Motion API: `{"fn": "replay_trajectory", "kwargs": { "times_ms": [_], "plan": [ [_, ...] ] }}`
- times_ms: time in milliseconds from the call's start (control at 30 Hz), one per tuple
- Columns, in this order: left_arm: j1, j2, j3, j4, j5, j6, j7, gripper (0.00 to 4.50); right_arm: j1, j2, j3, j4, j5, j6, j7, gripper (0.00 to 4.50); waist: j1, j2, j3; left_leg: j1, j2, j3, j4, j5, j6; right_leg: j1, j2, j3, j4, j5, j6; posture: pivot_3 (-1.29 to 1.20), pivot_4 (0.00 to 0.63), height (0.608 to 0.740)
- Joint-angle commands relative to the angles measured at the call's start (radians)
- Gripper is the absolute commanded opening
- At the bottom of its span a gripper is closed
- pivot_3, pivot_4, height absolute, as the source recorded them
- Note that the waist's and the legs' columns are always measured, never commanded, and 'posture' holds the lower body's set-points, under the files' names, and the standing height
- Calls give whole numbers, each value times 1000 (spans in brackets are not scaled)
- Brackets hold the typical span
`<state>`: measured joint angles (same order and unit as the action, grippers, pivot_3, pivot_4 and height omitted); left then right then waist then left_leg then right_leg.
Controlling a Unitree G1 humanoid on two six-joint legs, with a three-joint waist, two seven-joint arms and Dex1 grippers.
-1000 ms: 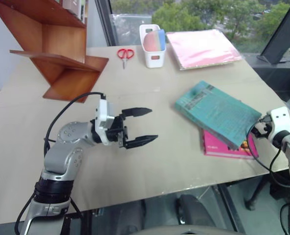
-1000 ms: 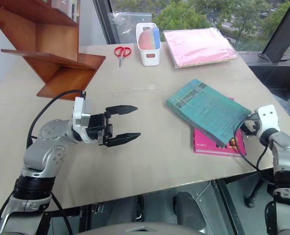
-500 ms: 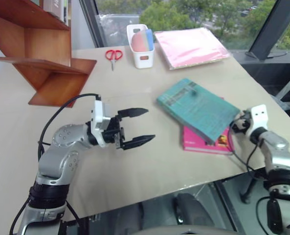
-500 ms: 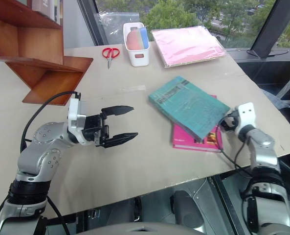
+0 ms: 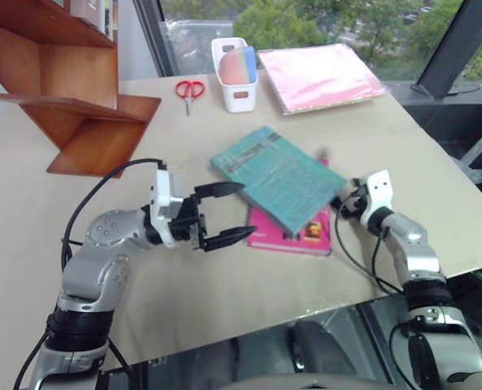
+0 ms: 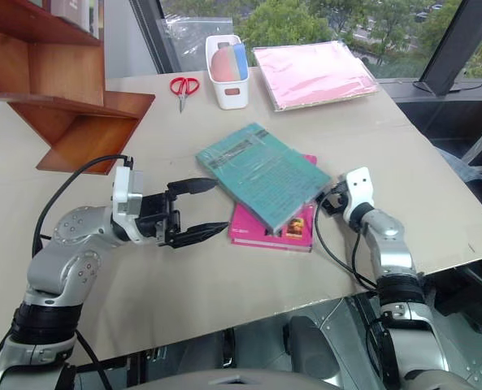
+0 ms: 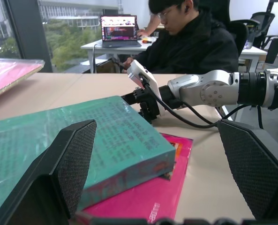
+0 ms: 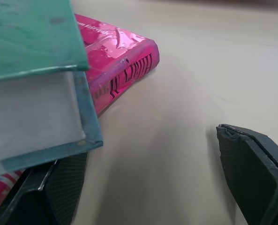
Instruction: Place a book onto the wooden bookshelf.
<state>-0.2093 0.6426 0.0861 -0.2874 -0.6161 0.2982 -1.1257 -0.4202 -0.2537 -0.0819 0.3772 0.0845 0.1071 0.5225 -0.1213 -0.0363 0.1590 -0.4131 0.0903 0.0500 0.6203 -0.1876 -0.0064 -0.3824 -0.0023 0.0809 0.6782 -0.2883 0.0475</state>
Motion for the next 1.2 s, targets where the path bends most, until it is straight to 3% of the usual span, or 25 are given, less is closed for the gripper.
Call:
{"fn": "replay_trajectory", "kwargs": {
  "times_ms": [33,233,367,533,767,967,1067,1200],
  "plan": [
    [22,28,60,-3,-10,-18,-5,4500,60,-14,25,-93,-7,85,-22,4374,7,0,0,-1,0,0,0,0,0,-1,0,0,0,0,0,0,150,740],
    [75,46,95,20,2,-37,-15,4500,256,-113,-16,-450,19,238,-33,4374,58,1,0,-3,-2,3,-6,-1,-2,-5,-4,0,-2,-2,-3,0,150,740],
    [91,53,103,46,4,-54,-33,4500,466,-239,-112,-729,106,275,74,4374,91,3,1,-7,-3,5,-6,-3,-6,-8,-5,0,-3,-5,-3,0,150,740],
    [83,75,108,63,-11,-60,-84,4500,559,-316,-197,-882,221,339,125,4374,84,4,2,-16,-6,4,-4,-3,-6,-17,-8,-1,-2,-7,-1,0,150,740],
    [85,95,131,73,-37,-21,-89,4500,509,-374,-230,-1014,399,417,178,4374,82,4,2,-17,-6,1,-3,-3,-5,-16,-7,-3,-1,-7,-1,0,150,740],
    [121,79,152,51,-37,32,-1,4500,336,-388,-117,-937,348,481,100,4374,81,4,2,-17,-7,0,-2,-3,-5,-16,-8,-4,-1,-7,-1,0,150,740],
    [134,65,169,5,-78,62,35,4500,244,-399,-89,-844,317,504,78,3606,83,4,2,-18,-7,-1,-1,-3,-5,-16,-8,-4,-1,-7,-1,0,150,740],
    [163,69,192,-38,-108,87,57,4500,120,-410,-42,-754,289,524,78,1717,86,4,2,-19,-8,-1,-1,-3,-5,-16,-9,-5,0,-7,-1,0,150,740]
  ]
}}
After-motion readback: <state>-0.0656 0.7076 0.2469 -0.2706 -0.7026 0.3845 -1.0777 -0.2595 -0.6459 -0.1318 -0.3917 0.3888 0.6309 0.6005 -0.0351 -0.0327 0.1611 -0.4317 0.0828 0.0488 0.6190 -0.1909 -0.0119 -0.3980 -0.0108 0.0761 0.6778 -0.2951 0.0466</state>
